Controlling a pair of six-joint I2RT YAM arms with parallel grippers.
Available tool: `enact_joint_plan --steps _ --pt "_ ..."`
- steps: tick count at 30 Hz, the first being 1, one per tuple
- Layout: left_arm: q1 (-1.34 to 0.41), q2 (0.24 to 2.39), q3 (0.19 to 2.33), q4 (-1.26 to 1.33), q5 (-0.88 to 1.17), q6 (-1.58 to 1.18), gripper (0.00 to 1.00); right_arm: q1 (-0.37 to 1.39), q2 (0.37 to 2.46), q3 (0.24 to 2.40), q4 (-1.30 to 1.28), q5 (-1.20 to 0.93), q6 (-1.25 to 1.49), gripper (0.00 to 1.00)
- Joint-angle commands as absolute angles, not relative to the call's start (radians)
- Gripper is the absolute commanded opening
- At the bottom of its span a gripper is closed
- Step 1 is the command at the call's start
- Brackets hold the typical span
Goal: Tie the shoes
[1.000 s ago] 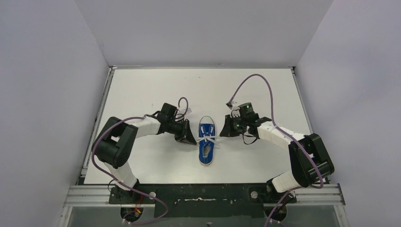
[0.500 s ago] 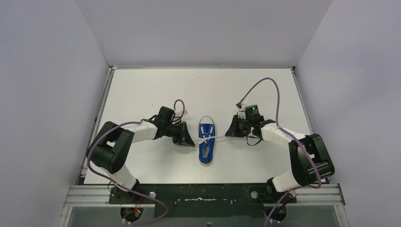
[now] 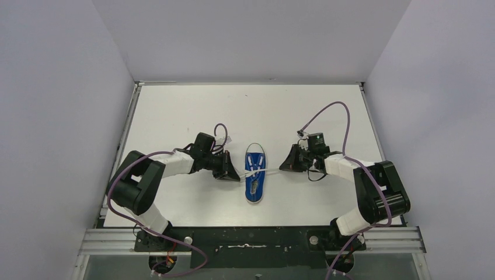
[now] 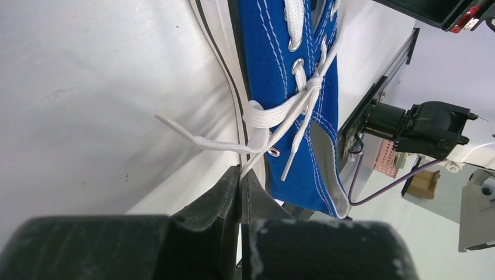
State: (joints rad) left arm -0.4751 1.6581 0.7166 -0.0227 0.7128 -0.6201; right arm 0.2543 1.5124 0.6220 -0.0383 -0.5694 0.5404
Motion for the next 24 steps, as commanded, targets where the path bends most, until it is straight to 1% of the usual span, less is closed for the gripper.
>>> enact_joint_plan --steps 1,7,11,12,13,14,15,16,17,18,21,24 --pt "-0.456 1.646 0.704 -0.145 0.641 -0.546 0.00 0.195 1.533 0.603 -0.008 -0.429 0.499 0.00" --pt "-0.454 1.635 0.717 -0.201 0.600 -0.503 0.00 0.169 1.546 0.595 0.021 -0.447 0.492 0.00" --pt "-0.457 1.619 0.801 -0.305 0.570 -0.466 0.01 0.178 1.510 0.657 -0.089 -0.497 0.505 0.00" --pt "-0.457 1.602 0.821 -0.344 0.557 -0.452 0.15 0.183 1.496 0.681 -0.134 -0.508 0.503 0.00" --pt "-0.457 1.581 0.844 -0.375 0.540 -0.444 0.32 0.187 1.489 0.708 -0.189 -0.515 0.492 0.08" --pt "-0.456 1.557 0.859 -0.409 0.518 -0.439 0.42 0.188 1.487 0.755 -0.271 -0.509 0.476 0.18" --pt "-0.456 1.532 0.866 -0.435 0.494 -0.434 0.58 0.190 1.486 0.791 -0.355 -0.503 0.447 0.27" --pt "-0.454 1.505 0.872 -0.463 0.473 -0.429 0.68 0.191 1.482 0.823 -0.427 -0.499 0.417 0.35" --pt "-0.454 1.473 0.873 -0.483 0.451 -0.429 0.70 0.192 1.473 0.847 -0.499 -0.488 0.383 0.41" --pt "-0.455 1.431 0.870 -0.488 0.445 -0.436 0.71 0.194 1.456 0.865 -0.567 -0.478 0.350 0.44" --pt "-0.477 1.358 0.852 -0.427 0.479 -0.498 0.69 0.203 1.387 0.888 -0.641 -0.462 0.293 0.48" --pt "-0.529 1.360 0.848 -0.325 0.544 -0.565 0.67 0.205 1.326 0.890 -0.674 -0.457 0.284 0.50"
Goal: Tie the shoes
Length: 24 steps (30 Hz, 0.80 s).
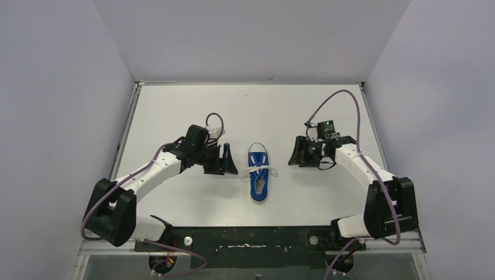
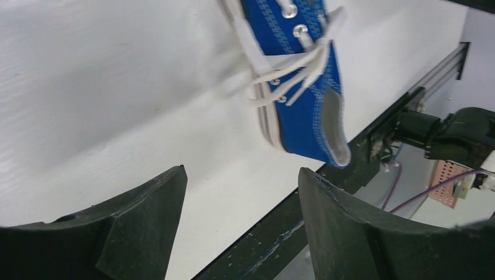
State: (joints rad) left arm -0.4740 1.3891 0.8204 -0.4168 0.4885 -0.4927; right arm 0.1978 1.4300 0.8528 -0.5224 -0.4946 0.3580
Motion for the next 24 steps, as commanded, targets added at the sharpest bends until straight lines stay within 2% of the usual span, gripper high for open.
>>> enact_joint_plan --steps 1,5,9,16,22,24 --pt "-0.545 1.378 0.848 -0.276 0.577 -0.593 0.67 0.205 1.312 0.891 -0.688 -0.458 0.285 0.50" --pt "-0.591 1.472 0.875 -0.167 0.609 -0.648 0.65 0.206 1.236 0.886 -0.727 -0.467 0.288 0.50" --pt "-0.599 1.555 0.907 -0.124 0.624 -0.666 0.56 0.204 1.158 0.883 -0.762 -0.452 0.275 0.50" --pt "-0.607 1.611 0.913 -0.082 0.664 -0.669 0.32 0.204 1.104 0.879 -0.785 -0.439 0.286 0.50" --pt "-0.611 1.617 0.913 -0.051 0.676 -0.668 0.28 0.204 1.107 0.871 -0.777 -0.440 0.296 0.49" --pt "-0.611 1.621 0.918 -0.056 0.669 -0.664 0.24 0.204 1.109 0.868 -0.770 -0.444 0.299 0.49"
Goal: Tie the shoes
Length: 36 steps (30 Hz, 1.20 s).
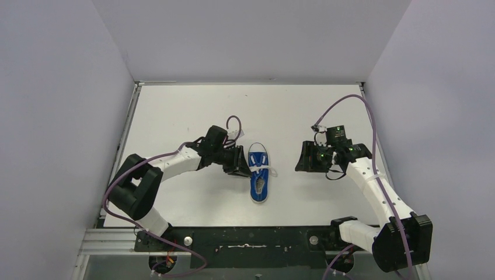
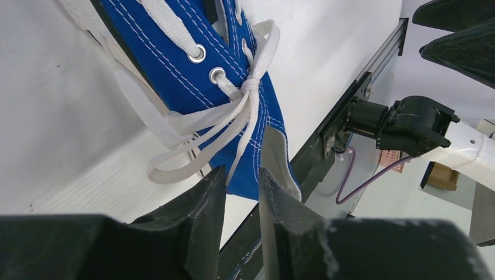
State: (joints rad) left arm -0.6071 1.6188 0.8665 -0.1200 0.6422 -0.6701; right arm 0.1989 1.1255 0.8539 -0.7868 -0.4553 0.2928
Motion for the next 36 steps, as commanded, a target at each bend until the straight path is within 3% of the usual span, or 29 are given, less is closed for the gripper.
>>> enact_joint_plan --steps 1,2,4,5,11,16,23,34,35,36 --pt "-0.611 1.621 0.920 -0.062 0.666 -0.660 0.22 0.204 1.113 0.865 -0.765 -0.445 0.303 0.49" --pt "-0.611 1.620 0.922 -0.073 0.663 -0.655 0.19 0.206 1.118 0.861 -0.758 -0.452 0.307 0.49" --pt "-0.609 1.607 0.922 -0.100 0.649 -0.644 0.00 0.207 1.138 0.848 -0.737 -0.472 0.316 0.49" --pt "-0.609 1.592 0.918 -0.119 0.636 -0.634 0.00 0.207 1.149 0.841 -0.719 -0.486 0.325 0.49" --pt "-0.598 1.510 0.848 -0.194 0.626 -0.614 0.00 0.211 1.232 0.811 -0.567 -0.536 0.406 0.57" --pt "-0.574 1.470 0.760 -0.196 0.631 -0.612 0.00 0.231 1.343 0.787 -0.324 -0.678 0.497 0.58" --pt "-0.515 1.434 0.672 -0.206 0.657 -0.605 0.00 0.284 1.507 0.817 -0.177 -0.793 0.535 0.60" --pt "-0.503 1.407 0.613 -0.223 0.706 -0.579 0.00 0.304 1.641 0.826 0.017 -0.819 0.678 0.61" --pt "-0.501 1.405 0.623 -0.229 0.712 -0.577 0.05 0.303 1.642 0.820 0.040 -0.818 0.697 0.61" --pt "-0.497 1.397 0.633 -0.235 0.713 -0.575 0.18 0.304 1.643 0.814 0.057 -0.820 0.710 0.61"
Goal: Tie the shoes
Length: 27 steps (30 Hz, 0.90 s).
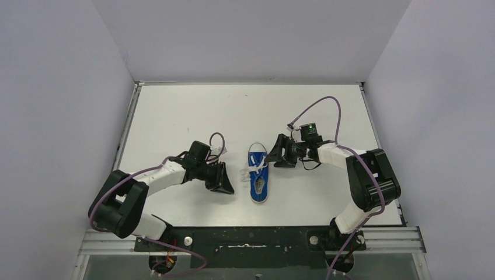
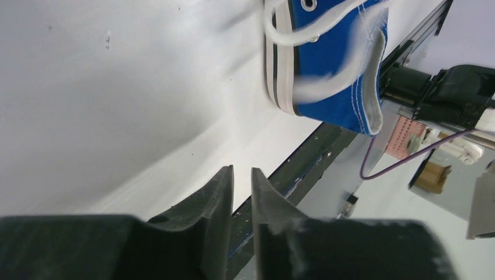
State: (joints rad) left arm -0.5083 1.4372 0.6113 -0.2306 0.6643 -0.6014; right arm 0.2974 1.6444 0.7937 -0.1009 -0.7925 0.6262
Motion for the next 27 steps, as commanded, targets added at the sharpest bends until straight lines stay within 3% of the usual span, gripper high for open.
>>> enact_joint_plan --steps 1,2,5,9,14,18,27 --pt "-0.490 1.385 0.641 -0.232 0.714 -0.579 0.30 0.306 1.645 0.813 0.062 -0.824 0.716 0.61" --pt "-0.485 1.369 0.644 -0.208 0.719 -0.591 0.41 0.309 1.646 0.817 0.063 -0.825 0.717 0.61" --pt "-0.467 1.361 0.650 -0.094 0.730 -0.634 0.59 0.318 1.642 0.821 0.069 -0.823 0.721 0.60" --pt "-0.451 1.489 0.734 -0.015 0.776 -0.669 0.65 0.324 1.637 0.815 0.082 -0.823 0.731 0.58" --pt "-0.448 1.634 0.793 0.158 0.800 -0.758 0.65 0.336 1.659 0.812 0.088 -0.822 0.738 0.56" --pt "-0.451 1.708 0.826 0.207 0.813 -0.786 0.64 0.340 1.668 0.803 0.118 -0.815 0.766 0.48" --pt "-0.449 1.772 0.837 0.171 0.825 -0.760 0.41 0.342 1.674 0.777 0.112 -0.800 0.765 0.29"
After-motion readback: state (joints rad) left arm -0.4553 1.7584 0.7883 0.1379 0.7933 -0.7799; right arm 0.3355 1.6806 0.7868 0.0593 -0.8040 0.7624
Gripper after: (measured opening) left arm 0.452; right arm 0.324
